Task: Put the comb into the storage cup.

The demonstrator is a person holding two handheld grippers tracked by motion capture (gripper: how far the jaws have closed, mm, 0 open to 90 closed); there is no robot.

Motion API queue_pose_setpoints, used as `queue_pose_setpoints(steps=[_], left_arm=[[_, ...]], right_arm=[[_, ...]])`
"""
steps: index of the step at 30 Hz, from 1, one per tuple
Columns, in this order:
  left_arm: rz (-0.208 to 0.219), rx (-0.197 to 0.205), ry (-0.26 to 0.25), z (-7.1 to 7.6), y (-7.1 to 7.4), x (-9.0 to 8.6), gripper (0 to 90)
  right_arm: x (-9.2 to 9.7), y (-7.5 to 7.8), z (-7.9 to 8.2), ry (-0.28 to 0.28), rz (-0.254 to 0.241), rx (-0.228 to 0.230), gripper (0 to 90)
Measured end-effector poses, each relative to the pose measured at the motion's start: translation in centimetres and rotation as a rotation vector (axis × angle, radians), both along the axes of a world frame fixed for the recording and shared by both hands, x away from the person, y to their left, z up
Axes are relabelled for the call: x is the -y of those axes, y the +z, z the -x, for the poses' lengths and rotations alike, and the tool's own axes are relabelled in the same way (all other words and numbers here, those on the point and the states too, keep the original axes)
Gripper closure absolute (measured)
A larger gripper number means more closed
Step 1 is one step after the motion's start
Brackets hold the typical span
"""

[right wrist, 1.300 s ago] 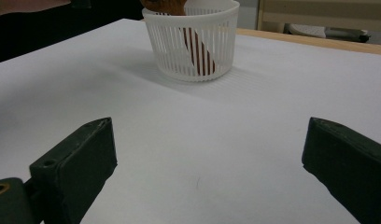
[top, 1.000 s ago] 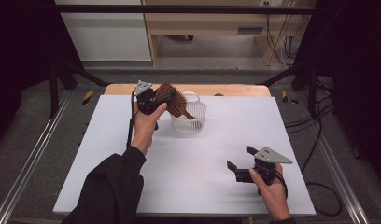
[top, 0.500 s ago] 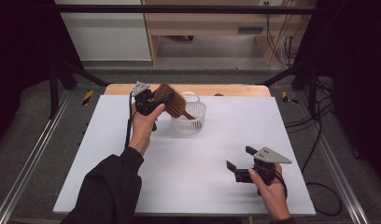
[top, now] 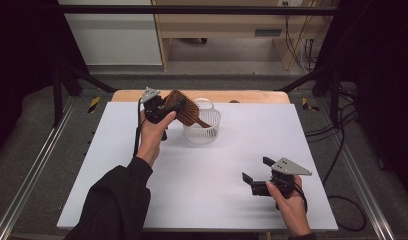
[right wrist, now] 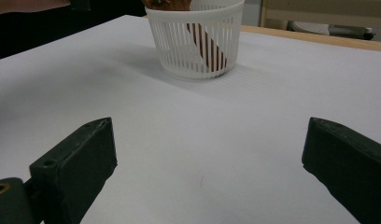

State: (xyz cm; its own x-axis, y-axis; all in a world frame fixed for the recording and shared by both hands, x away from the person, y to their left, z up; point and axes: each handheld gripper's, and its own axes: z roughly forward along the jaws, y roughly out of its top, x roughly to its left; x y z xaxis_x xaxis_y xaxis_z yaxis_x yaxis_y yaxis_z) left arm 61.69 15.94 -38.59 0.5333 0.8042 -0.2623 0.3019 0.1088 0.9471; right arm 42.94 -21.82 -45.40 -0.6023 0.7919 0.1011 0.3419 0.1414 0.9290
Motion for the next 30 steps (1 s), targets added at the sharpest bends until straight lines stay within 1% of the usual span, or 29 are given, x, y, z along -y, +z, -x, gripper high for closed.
queue_pose_setpoints(steps=[6, 12, 17, 22, 28, 30], left_arm=[[-0.004, -0.004, 0.006, -0.01, 0.0, 0.06, 36.9], [-0.003, 0.005, 0.005, -0.04, 0.03, 0.11, 33.4], [0.009, 0.006, 0.008, -0.08, 0.0, 0.18, 30.5], [0.011, 0.007, 0.013, -0.09, 0.01, 0.16, 28.7], [0.009, 0.007, 0.014, -0.11, -0.02, 0.15, 24.9], [0.008, 0.009, 0.021, -0.08, 0.01, 0.19, 22.7]], right_arm=[[-0.02, -0.02, -0.01, 0.002, 0.001, 0.001, 3.5], [0.0, -0.03, -0.02, 0.003, 0.002, 0.001, 3.5], [-0.02, -0.04, -0.02, 0.004, 0.001, 0.0, 3.5], [-0.07, -0.05, -0.03, 0.005, 0.0, -0.002, 3.5], [-0.09, -0.06, -0.02, 0.005, 0.0, -0.004, 3.5], [-0.09, -0.06, -0.02, 0.004, 0.0, -0.005, 3.5]])
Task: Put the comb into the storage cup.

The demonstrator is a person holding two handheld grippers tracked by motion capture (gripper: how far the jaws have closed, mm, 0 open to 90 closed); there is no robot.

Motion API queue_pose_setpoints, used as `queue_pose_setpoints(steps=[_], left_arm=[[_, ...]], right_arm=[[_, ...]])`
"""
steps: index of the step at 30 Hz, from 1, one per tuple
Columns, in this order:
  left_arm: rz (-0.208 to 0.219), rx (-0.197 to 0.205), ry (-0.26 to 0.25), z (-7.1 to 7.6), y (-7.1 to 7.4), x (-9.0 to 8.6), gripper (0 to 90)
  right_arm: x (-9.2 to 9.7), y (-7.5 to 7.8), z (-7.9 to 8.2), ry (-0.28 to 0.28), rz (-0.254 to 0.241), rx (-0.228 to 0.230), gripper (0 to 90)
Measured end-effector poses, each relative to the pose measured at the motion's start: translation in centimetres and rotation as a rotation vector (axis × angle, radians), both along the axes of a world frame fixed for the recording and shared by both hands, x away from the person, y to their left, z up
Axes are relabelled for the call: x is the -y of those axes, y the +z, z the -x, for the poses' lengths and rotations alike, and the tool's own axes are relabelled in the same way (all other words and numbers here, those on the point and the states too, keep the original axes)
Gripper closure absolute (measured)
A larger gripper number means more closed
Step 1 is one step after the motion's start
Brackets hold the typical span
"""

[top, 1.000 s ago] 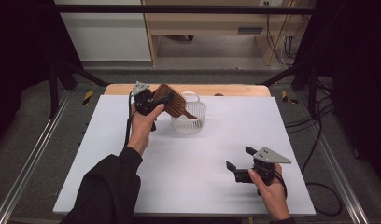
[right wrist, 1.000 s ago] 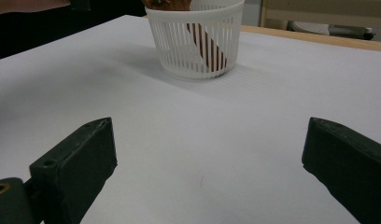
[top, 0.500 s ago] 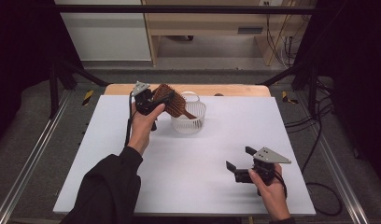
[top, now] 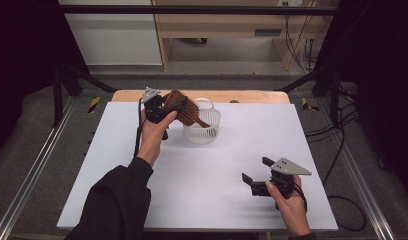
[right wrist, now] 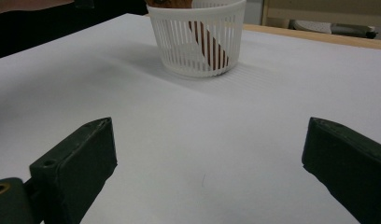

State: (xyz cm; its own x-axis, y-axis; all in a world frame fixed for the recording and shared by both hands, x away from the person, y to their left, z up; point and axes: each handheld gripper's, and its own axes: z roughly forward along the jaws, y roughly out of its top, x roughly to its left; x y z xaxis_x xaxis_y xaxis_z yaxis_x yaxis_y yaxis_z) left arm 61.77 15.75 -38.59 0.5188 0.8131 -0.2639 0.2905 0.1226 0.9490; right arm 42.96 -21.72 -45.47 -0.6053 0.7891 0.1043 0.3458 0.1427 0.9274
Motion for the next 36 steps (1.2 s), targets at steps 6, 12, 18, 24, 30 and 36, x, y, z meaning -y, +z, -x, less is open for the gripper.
queue_pose_setpoints(steps=[6, 12, 18, 24, 30, 36], left_arm=[[0.0, 0.013, 0.002, 0.05, 0.08, 0.07, 16.8], [-0.003, 0.018, 0.012, 0.11, 0.18, 0.14, 8.7], [-0.01, 0.019, 0.017, 0.14, 0.16, 0.14, 7.4], [-0.029, 0.033, 0.016, 0.31, 0.24, 0.2, 6.6], [-0.027, 0.038, 0.023, 0.4, 0.36, 0.14, 5.9], [-0.03, 0.048, 0.025, 0.61, 0.5, 0.01, 5.7]], right_arm=[[-0.02, -0.02, -0.01, 0.001, 0.0, -0.001, 3.5], [-0.03, -0.04, -0.01, 0.002, 0.0, -0.002, 3.5], [-0.05, -0.05, -0.03, 0.002, 0.0, -0.003, 3.5], [-0.06, -0.04, -0.02, 0.003, 0.001, -0.005, 3.5], [-0.03, -0.03, -0.01, 0.005, 0.003, -0.003, 3.5], [-0.06, -0.02, 0.0, 0.007, 0.004, -0.002, 3.5]])
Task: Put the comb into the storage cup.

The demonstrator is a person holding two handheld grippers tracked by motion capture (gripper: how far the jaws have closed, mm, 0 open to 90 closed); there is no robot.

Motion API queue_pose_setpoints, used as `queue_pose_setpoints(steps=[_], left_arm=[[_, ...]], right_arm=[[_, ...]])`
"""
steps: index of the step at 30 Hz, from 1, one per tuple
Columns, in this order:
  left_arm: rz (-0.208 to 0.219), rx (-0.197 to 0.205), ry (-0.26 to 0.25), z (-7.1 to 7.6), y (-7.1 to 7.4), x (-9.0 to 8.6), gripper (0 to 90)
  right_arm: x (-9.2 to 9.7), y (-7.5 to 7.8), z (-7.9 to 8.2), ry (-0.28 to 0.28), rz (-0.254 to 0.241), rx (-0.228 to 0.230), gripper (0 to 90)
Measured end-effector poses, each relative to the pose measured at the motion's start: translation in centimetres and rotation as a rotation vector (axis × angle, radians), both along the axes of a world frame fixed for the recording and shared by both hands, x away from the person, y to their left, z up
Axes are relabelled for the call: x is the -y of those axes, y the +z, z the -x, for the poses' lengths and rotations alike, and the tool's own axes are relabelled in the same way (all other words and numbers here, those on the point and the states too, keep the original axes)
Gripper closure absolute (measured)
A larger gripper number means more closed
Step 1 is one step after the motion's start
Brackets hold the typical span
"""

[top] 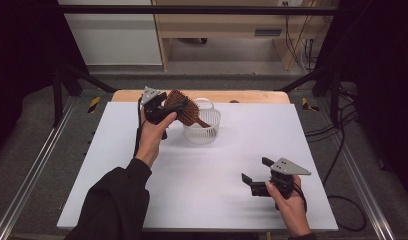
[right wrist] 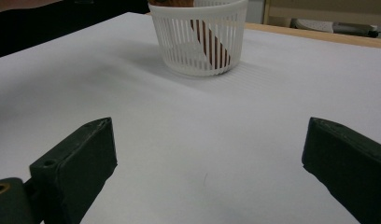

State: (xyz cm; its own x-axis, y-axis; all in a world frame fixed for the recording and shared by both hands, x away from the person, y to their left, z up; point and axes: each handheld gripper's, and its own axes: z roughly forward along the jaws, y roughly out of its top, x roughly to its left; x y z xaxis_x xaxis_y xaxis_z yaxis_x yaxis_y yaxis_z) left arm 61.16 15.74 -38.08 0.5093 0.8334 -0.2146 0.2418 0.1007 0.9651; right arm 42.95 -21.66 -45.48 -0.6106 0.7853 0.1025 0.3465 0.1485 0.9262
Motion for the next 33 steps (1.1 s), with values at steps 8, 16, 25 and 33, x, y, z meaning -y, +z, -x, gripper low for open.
queue_pose_setpoints(steps=[8, 16, 25, 33], left_arm=[[-0.012, 0.019, 0.004, 0.4, 0.1, -0.2, 5.7], [-0.025, 0.028, 0.0, 0.8, 0.3, -0.3, 5.4], [-0.043, 0.044, 0.001, 1.2, 0.7, -0.3, 4.5], [-0.064, 0.06, 0.011, 1.6, 0.9, -0.7, 4.5]], right_arm=[[0.0, 0.0, 0.0, -0.001, 0.002, 0.0, 3.5], [-0.1, 0.0, 0.0, 0.001, 0.006, 0.001, 3.5], [-0.1, 0.0, 0.1, 0.002, 0.006, -0.002, 3.5], [-0.1, 0.0, 0.0, 0.003, 0.007, -0.001, 3.5]])
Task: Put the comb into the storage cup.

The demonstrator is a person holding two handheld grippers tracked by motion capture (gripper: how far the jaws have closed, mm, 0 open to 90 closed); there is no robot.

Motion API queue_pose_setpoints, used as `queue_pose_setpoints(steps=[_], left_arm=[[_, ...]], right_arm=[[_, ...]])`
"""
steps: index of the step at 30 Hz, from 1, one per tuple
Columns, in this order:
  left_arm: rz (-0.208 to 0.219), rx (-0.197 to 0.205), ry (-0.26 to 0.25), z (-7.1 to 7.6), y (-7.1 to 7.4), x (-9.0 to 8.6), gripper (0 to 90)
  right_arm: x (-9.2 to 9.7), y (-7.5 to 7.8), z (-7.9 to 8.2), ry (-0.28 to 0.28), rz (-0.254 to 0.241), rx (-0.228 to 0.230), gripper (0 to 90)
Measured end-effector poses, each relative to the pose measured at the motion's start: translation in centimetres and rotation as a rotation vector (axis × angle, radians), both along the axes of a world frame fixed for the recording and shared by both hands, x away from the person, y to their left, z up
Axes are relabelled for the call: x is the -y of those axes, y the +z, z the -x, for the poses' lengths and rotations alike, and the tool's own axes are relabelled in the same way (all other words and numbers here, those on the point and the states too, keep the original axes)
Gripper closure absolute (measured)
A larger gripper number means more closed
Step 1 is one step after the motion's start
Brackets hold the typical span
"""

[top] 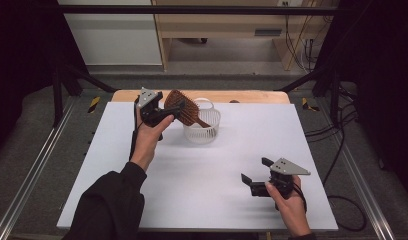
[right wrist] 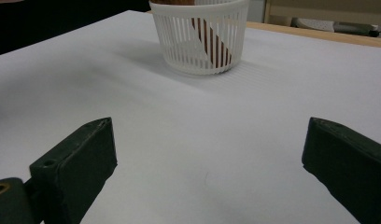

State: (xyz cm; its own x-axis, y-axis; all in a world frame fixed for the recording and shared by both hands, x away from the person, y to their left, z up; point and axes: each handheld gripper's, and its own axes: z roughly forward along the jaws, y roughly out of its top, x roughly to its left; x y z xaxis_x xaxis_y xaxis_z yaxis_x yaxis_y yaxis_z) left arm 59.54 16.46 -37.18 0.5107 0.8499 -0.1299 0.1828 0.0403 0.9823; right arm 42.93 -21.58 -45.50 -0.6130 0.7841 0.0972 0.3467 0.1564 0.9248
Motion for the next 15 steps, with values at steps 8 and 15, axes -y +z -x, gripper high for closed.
queue_pose_setpoints(steps=[8, 15], left_arm=[[-0.05, 0.032, -0.005, 1.1, 0.7, -0.6, 2.6], [-0.053, 0.039, -0.004, 2.2, 1.0, -0.9, 2.2]], right_arm=[[-0.1, 0.0, -0.1, 0.004, 0.008, 0.004, 3.5], [-0.1, 0.0, 0.0, 0.002, 0.006, 0.005, 3.5]])
